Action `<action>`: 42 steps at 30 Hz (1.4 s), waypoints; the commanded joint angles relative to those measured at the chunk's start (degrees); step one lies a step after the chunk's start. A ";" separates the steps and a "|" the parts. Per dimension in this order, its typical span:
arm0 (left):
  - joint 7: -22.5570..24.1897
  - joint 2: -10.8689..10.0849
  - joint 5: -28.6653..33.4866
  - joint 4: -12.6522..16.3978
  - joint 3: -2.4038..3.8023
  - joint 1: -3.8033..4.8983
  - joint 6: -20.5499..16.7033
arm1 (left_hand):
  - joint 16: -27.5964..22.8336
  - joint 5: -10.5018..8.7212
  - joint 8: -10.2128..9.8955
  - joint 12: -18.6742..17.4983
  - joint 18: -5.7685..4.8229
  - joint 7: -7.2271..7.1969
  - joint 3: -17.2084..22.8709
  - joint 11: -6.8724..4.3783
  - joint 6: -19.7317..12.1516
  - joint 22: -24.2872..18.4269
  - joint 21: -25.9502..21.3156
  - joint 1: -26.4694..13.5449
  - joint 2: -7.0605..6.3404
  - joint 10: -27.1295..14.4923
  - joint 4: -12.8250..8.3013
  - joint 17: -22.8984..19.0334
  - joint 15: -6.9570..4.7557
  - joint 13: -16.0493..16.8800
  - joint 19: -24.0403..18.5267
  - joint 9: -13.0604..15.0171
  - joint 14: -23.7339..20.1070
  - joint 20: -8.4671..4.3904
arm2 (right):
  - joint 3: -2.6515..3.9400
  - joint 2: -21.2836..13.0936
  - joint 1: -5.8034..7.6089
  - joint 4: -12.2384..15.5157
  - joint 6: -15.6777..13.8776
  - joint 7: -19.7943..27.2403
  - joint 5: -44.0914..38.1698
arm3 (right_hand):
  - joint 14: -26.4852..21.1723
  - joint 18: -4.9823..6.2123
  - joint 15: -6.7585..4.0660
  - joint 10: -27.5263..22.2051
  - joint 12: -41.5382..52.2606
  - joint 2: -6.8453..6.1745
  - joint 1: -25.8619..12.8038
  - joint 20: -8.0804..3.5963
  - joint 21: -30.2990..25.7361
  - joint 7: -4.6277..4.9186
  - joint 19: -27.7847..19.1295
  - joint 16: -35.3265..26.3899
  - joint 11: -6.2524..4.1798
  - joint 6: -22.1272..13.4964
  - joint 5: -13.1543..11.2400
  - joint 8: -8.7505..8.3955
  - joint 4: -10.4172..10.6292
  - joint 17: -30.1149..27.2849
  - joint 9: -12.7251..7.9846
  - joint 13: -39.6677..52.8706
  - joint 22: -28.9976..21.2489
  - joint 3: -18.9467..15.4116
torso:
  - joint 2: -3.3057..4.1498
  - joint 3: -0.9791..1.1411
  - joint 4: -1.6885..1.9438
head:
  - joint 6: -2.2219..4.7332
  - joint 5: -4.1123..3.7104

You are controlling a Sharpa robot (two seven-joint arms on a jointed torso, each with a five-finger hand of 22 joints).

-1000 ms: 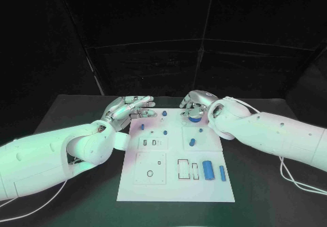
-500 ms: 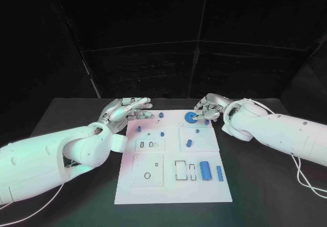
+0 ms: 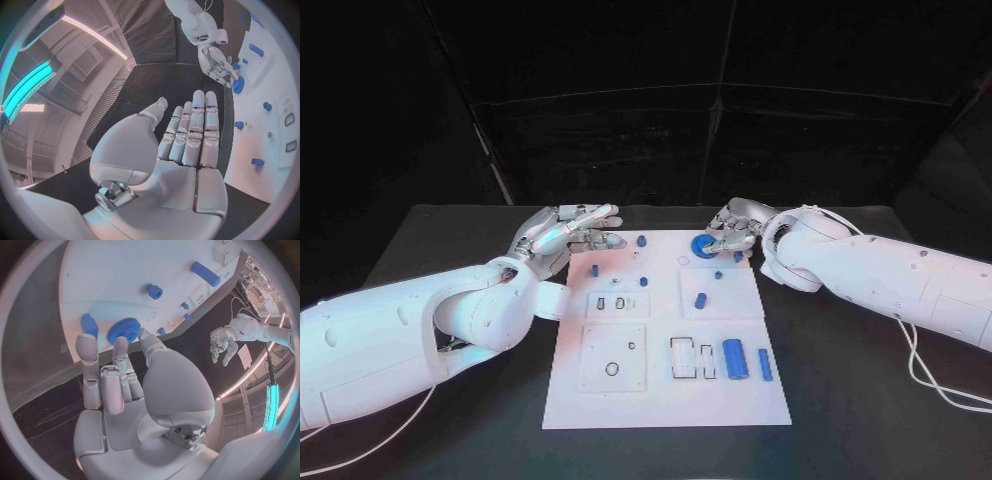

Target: Assemble the parts on the task board

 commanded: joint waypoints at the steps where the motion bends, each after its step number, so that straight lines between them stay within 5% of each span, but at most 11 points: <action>1: 0.32 0.11 -0.41 -0.03 0.01 0.07 1.03 | 0.13 0.16 -0.16 -0.26 0.27 0.04 0.08 0.20 0.22 -0.07 -0.13 -0.31 -0.24 0.30 0.33 0.08 0.05 -0.03 0.39 -0.05 0.43 0.01 | 0.03 0.45 0.14 -0.19 1.51 -0.84 -0.64 | 4.13 -0.61 0.46 2.56 7.38 0.06 1.04 0.43 0.62 -0.06 0.23 0.50 0.11 -0.20 -0.29 0.35 0.08 5.14 0.13 8.05 0.61 -0.48 | 0.00 -0.02 -0.01 | -0.18 0.04; 12: 0.25 0.14 -0.41 -0.13 0.01 0.07 1.08 | 0.13 0.16 -0.16 -0.26 0.27 0.04 0.08 0.20 0.22 -0.07 -0.13 -0.31 -0.24 0.30 0.33 0.08 0.05 -0.03 0.39 -0.05 0.43 0.01 | 0.03 1.14 0.13 -0.62 2.38 -1.91 -3.33 | 4.52 -0.83 0.68 8.03 21.25 1.23 2.86 0.60 1.94 -0.04 0.73 1.52 0.25 0.75 -0.60 1.26 -0.53 7.60 0.27 23.70 2.16 -0.51 | -0.01 0.00 -0.04 | -0.37 0.14; 37: 0.16 0.28 -0.41 -0.37 0.00 0.06 1.20 | 0.11 0.17 -0.15 -0.27 0.28 -0.02 0.03 0.16 0.29 -0.11 -0.20 -0.41 -0.22 0.40 0.39 0.18 0.03 -0.02 0.43 -0.05 0.42 0.00 | 0.02 1.44 0.12 -0.59 2.21 -2.99 -6.87 | 4.75 -1.06 0.83 9.88 25.28 1.97 5.89 0.74 3.12 0.14 1.15 2.06 0.41 1.36 -1.38 1.77 -3.53 8.96 0.18 28.59 3.57 2.49 | -0.01 0.04 0.01 | -0.49 -0.26; 42: 0.15 0.28 -0.41 -0.33 0.00 0.06 1.20 | 0.10 0.17 -0.15 -0.28 0.28 -0.06 0.05 0.14 0.32 -0.13 -0.23 -0.39 -0.20 0.45 0.38 0.23 0.01 -0.02 0.45 -0.04 0.41 -0.01 | 0.02 1.48 0.12 -0.39 0.84 -2.68 -6.92 | 4.82 -1.09 0.62 10.59 26.27 3.12 6.31 0.60 3.56 -0.21 1.27 2.21 0.09 4.03 -1.43 3.23 -4.39 9.39 0.56 29.88 4.01 4.95 | -0.03 0.00 -0.07 | -0.55 -0.19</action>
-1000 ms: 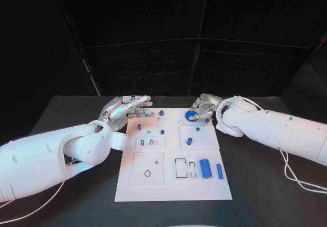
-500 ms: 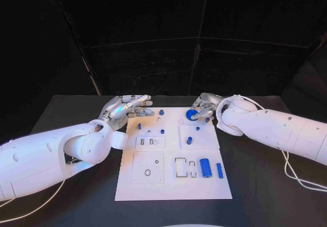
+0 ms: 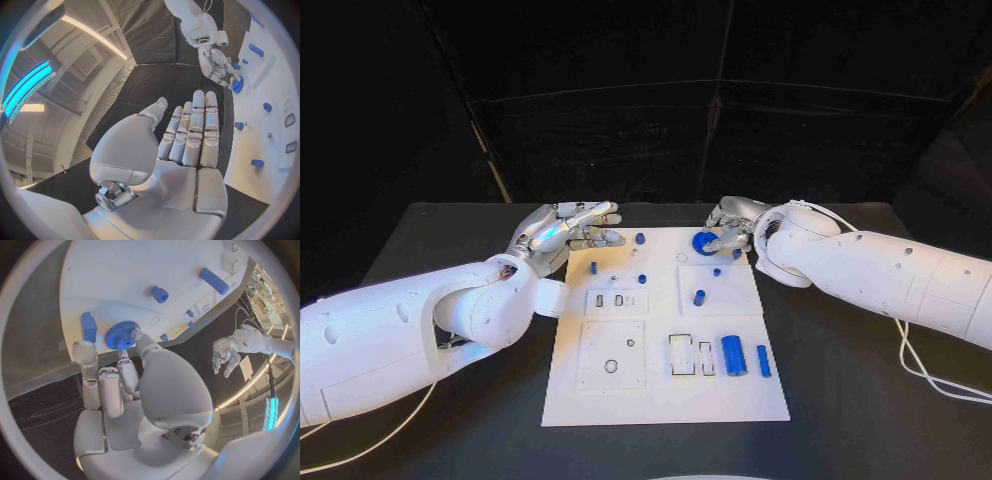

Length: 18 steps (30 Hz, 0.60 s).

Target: Assemble the parts on the task board

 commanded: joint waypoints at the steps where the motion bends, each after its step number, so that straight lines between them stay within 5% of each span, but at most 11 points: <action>1: 0.25 0.02 -0.41 0.08 0.01 0.07 0.89 | 0.10 0.17 -0.15 -0.28 0.28 -0.05 0.05 0.14 0.32 -0.09 -0.23 -0.39 -0.20 0.45 0.38 0.05 0.01 -0.02 0.45 -0.04 0.41 -0.01 | -0.07 0.00 -0.01 0.18 -1.21 0.29 -0.79 | 4.83 -1.10 0.10 0.40 0.43 0.66 0.23 -0.23 0.36 -0.33 0.45 0.42 -0.15 1.64 -0.12 0.96 -0.16 9.48 0.41 0.29 0.20 1.34 | 0.00 -0.03 0.01 | -0.04 -0.04; 18: 0.30 -0.09 -0.41 -0.14 0.01 0.07 1.07 | 0.10 0.17 -0.15 -0.28 0.28 -0.05 0.05 0.14 0.32 -0.09 -0.23 -0.39 -0.20 0.45 0.38 0.05 0.01 -0.02 0.45 -0.04 0.41 -0.01 | -0.07 -0.17 -0.05 6.78 -8.31 1.54 -5.50 | 4.98 -1.18 -0.38 1.05 1.04 0.49 -1.10 -0.68 0.78 -0.90 0.66 0.67 -0.67 3.14 0.62 1.46 -0.40 10.23 0.33 1.16 0.63 3.61 | -0.03 0.00 0.13 | 0.11 0.46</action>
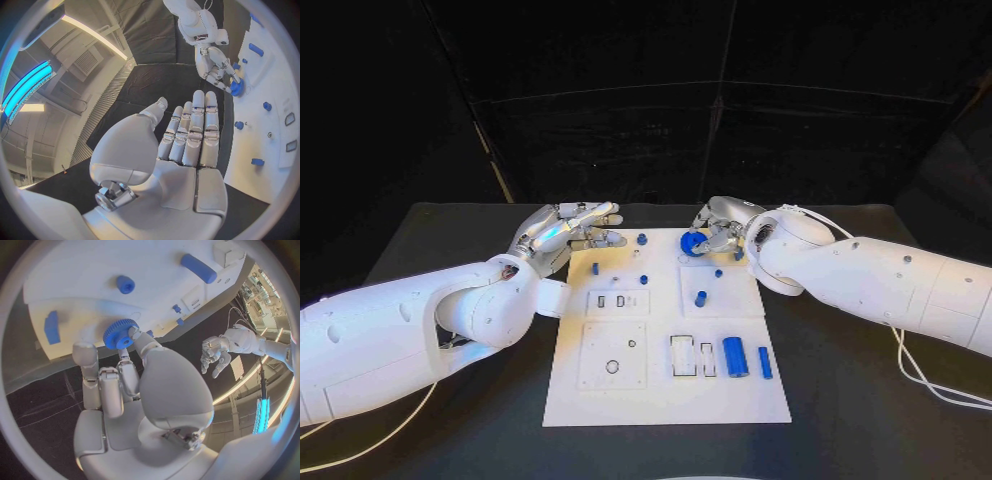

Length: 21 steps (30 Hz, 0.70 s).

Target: Assemble the parts on the task board

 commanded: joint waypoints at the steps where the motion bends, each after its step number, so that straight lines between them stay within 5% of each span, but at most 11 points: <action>1: 0.33 -0.04 -0.41 -0.04 0.02 0.07 0.97 | 0.10 0.17 -0.15 -0.28 0.28 -0.06 0.05 0.14 0.32 -0.10 -0.23 -0.39 -0.20 0.45 0.38 0.06 0.01 -0.02 0.45 -0.05 0.41 -0.01 | 0.03 0.06 0.11 1.75 -4.28 0.87 -4.24 | 4.99 -1.18 -0.39 0.49 0.32 -0.15 -0.65 -0.32 0.31 -0.48 0.30 0.25 -0.05 0.78 0.24 0.03 -0.07 10.30 0.27 0.17 0.09 0.38 | 0.01 0.02 0.07 | -0.01 0.18; 7: 0.35 -0.10 -0.41 -0.11 0.02 0.08 0.94 | 0.10 0.17 -0.15 -0.28 0.28 -0.06 0.05 0.14 0.32 -0.10 -0.23 -0.39 -0.20 0.45 0.38 0.06 0.01 -0.02 0.45 -0.05 0.41 -0.01 | 0.03 1.38 0.10 3.83 -5.13 0.71 -7.12 | 5.04 -1.20 -0.40 0.65 0.47 -0.40 -1.06 -0.35 0.35 -0.50 0.33 0.33 -0.07 0.84 0.08 -0.02 -0.06 10.55 0.20 0.36 0.11 0.64 | 0.06 -0.02 0.06 | -0.02 0.38; 21: 0.32 0.06 -0.41 -0.22 0.02 0.09 0.93 | 0.09 0.17 -0.15 -0.30 0.29 -0.10 0.08 0.10 0.36 -0.13 -0.28 -0.33 -0.17 0.53 0.34 0.14 -0.01 -0.02 0.50 -0.04 0.41 -0.02 | 0.07 8.17 0.02 -0.98 -4.14 1.40 -7.85 | 5.06 -1.22 -0.41 0.95 0.78 -0.56 -1.47 -0.37 0.40 -0.49 0.38 0.37 -0.07 0.82 -0.24 -0.11 -0.03 10.66 0.11 0.79 0.17 0.98 | 0.09 -0.03 0.05 | -0.30 0.76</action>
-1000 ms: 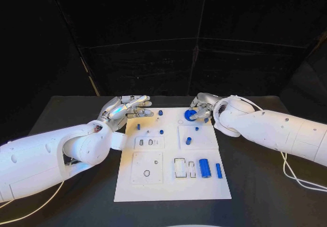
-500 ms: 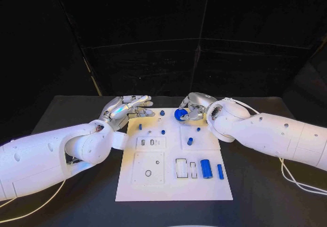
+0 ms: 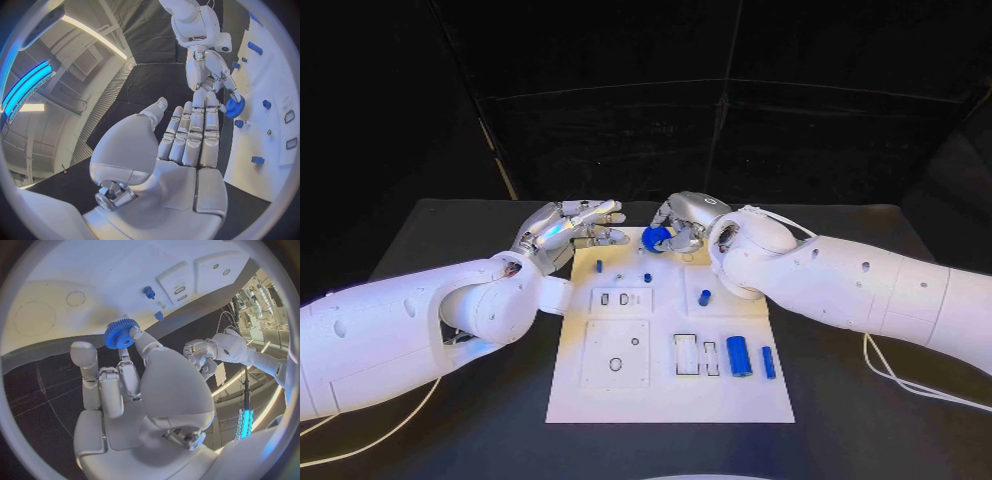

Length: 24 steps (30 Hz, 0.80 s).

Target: Assemble the parts on the task board

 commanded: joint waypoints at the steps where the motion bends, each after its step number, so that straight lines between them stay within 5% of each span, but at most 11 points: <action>1: 0.33 0.11 -0.40 -0.06 0.02 0.09 0.85 | 0.09 0.17 -0.15 -0.30 0.29 -0.10 0.08 -0.11 0.36 -0.10 -0.28 -0.33 -0.17 0.32 0.34 0.05 -0.01 -0.02 0.50 -0.04 0.41 -0.02 | 0.06 1.14 0.07 -1.02 -0.33 1.01 -1.20 | 5.06 -0.30 -0.41 0.43 0.31 0.13 -0.48 -0.17 0.37 -0.26 0.18 0.37 0.04 0.68 -0.22 0.07 0.12 10.67 0.11 0.39 0.09 0.35 | -0.01 0.00 -0.08 | -0.06 0.16; 24: 0.21 0.49 -0.40 -0.26 0.03 0.20 0.82 | 0.09 0.17 -0.15 -0.30 0.29 -0.10 0.08 -0.11 0.36 -0.10 -0.28 -0.33 -0.17 0.32 0.34 0.05 -0.01 -0.02 0.50 -0.04 0.41 -0.02 | 0.05 6.07 -0.59 -6.17 3.52 2.34 -1.03 | 5.03 -0.26 -0.37 0.21 0.13 0.01 -0.89 -0.16 0.19 -0.15 0.00 0.33 0.12 0.39 -0.49 -0.18 0.12 10.55 -0.05 0.17 -0.26 0.81 | -0.04 0.13 -0.19 | -0.82 0.48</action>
